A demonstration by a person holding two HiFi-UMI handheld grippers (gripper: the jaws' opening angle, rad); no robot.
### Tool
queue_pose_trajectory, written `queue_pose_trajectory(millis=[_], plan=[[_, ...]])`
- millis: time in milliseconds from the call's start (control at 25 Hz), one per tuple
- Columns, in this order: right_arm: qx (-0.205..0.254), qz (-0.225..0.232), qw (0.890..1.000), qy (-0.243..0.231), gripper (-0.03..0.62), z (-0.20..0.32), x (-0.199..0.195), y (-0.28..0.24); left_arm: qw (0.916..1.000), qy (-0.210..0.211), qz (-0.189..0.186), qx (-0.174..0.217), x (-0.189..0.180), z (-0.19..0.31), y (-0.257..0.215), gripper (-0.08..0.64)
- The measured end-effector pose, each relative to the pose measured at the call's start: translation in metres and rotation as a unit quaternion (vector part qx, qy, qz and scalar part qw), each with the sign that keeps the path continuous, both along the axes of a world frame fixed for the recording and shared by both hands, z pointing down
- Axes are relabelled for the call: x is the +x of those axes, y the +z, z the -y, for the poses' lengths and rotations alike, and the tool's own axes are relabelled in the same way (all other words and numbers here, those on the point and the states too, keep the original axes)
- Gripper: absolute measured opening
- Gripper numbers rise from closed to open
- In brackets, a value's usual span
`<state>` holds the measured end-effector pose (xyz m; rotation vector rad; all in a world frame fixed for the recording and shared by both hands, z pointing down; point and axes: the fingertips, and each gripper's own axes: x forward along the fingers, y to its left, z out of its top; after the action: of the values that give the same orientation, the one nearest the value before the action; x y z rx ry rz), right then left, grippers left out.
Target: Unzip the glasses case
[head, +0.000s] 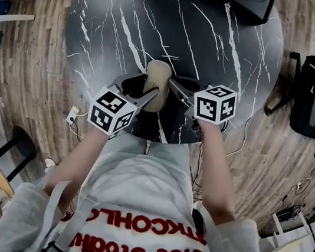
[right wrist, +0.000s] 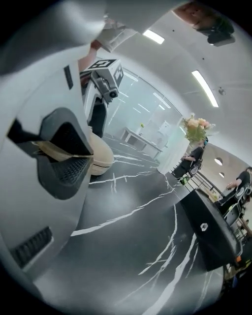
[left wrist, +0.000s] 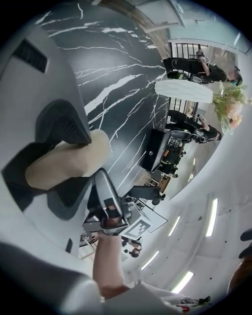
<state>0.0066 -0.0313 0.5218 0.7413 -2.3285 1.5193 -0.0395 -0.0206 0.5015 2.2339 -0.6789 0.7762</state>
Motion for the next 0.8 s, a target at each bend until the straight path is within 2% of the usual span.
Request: queue_pose_trajectory(millis=[120, 200, 320, 400, 480, 640, 800], plan=[[0.036, -0.042, 0.998, -0.039, 0.021, 0.013, -0.010, -0.004, 0.9998, -0.017, -0.005, -0.011, -0.008, -0.001, 0.000, 0.215], [0.042, -0.047, 0.996, -0.063, 0.021, 0.016, -0.014, -0.007, 0.9997, -0.017, -0.003, -0.018, -0.011, -0.005, 0.001, 0.213], [0.029, -0.022, 0.998, -0.047, 0.023, 0.018, -0.004, -0.011, 0.9998, 0.006, 0.016, -0.008, -0.013, -0.004, 0.000, 0.195], [-0.001, 0.004, 0.999, -0.035, 0.023, 0.014, 0.005, -0.009, 0.9987, 0.015, 0.042, 0.024, -0.015, 0.007, -0.002, 0.196], [-0.034, 0.031, 0.998, -0.044, 0.023, 0.005, 0.007, -0.004, 0.9965, 0.021, 0.061, 0.052, -0.013, 0.020, -0.004, 0.222], [-0.058, 0.062, 0.995, -0.056, 0.034, 0.002, 0.005, 0.004, 0.9986, 0.014, 0.037, 0.036, 0.005, 0.029, -0.007, 0.257], [-0.069, 0.074, 0.992, -0.075, 0.051, 0.006, 0.003, 0.005, 0.9981, 0.012, 0.050, 0.033, 0.013, 0.030, -0.006, 0.260]])
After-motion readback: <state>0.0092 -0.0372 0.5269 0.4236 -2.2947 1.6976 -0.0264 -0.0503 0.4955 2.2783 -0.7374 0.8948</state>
